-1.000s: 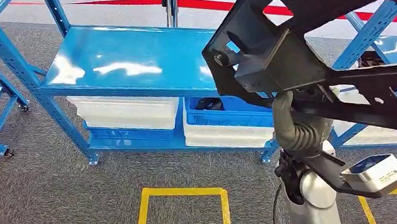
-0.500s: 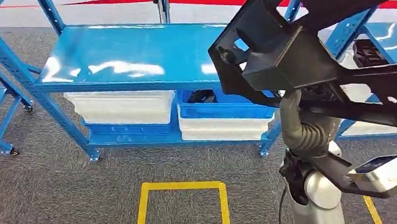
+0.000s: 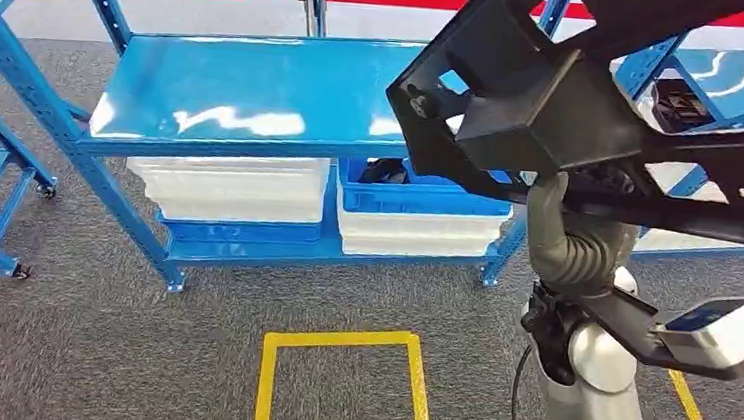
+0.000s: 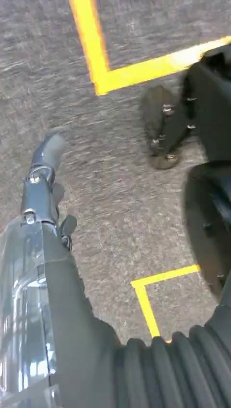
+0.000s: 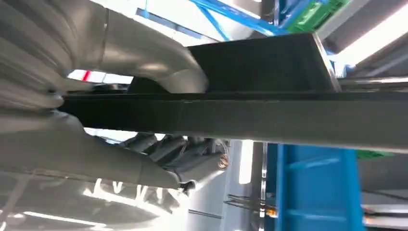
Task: Take the parts from the cabinet and place them on the table.
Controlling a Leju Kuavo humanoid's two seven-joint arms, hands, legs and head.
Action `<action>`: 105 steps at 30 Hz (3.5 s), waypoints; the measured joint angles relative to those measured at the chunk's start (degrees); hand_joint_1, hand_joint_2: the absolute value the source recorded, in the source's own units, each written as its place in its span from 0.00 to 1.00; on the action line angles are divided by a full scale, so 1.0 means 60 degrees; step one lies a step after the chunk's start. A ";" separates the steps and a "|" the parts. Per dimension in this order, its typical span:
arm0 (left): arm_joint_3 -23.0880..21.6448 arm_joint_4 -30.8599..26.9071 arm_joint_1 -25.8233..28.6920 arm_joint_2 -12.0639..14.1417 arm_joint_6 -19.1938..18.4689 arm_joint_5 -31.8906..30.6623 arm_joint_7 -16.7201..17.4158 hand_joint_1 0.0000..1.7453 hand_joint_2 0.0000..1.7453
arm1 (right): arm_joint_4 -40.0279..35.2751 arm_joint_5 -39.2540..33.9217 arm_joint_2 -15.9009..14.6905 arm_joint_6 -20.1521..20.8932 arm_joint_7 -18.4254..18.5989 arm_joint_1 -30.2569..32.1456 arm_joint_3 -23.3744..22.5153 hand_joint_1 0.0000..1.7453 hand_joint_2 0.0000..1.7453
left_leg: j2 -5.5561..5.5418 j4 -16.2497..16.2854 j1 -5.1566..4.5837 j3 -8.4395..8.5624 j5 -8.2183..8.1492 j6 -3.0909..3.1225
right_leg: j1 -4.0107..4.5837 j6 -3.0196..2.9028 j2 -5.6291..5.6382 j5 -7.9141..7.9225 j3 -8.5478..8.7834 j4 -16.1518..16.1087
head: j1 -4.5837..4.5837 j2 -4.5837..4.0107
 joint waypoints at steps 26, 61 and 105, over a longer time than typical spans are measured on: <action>-0.0004 0.0000 -0.0081 0.0000 0.0026 -0.0036 0.0015 0.00 1.00 | -0.0157 0.0109 -0.0007 -0.0109 -0.0051 0.0113 -0.0113 1.00 1.00 | -0.0078 -0.0194 -0.0131 0.1078 -0.0739 -0.0278 | 0.0070 -0.0201 -0.0028 0.2061 0.0083 -0.1706 | -0.0150 0.0000; -0.0004 0.0011 -0.0056 -0.0011 0.0091 -0.0025 0.0102 0.00 1.00 | -0.0255 0.0648 -0.0044 -0.0601 -0.0302 0.0424 -0.0317 1.00 1.00 | -0.0028 0.0009 -0.0045 0.0157 -0.0158 0.0038 | 0.0019 -0.0034 0.0019 0.0154 -0.0009 0.0031 | 0.0011 0.0000; -0.0022 0.0011 0.0012 0.0026 0.0109 -0.0160 0.0244 0.00 1.00 | -0.0681 0.0743 -0.0204 -0.0892 -0.0433 0.0938 -0.0634 1.00 1.00 | -0.0414 0.0601 -0.0065 -0.0824 0.0074 -0.0394 | -0.0112 -0.0366 0.0208 0.1000 0.1214 -0.1845 | 0.0059 0.0000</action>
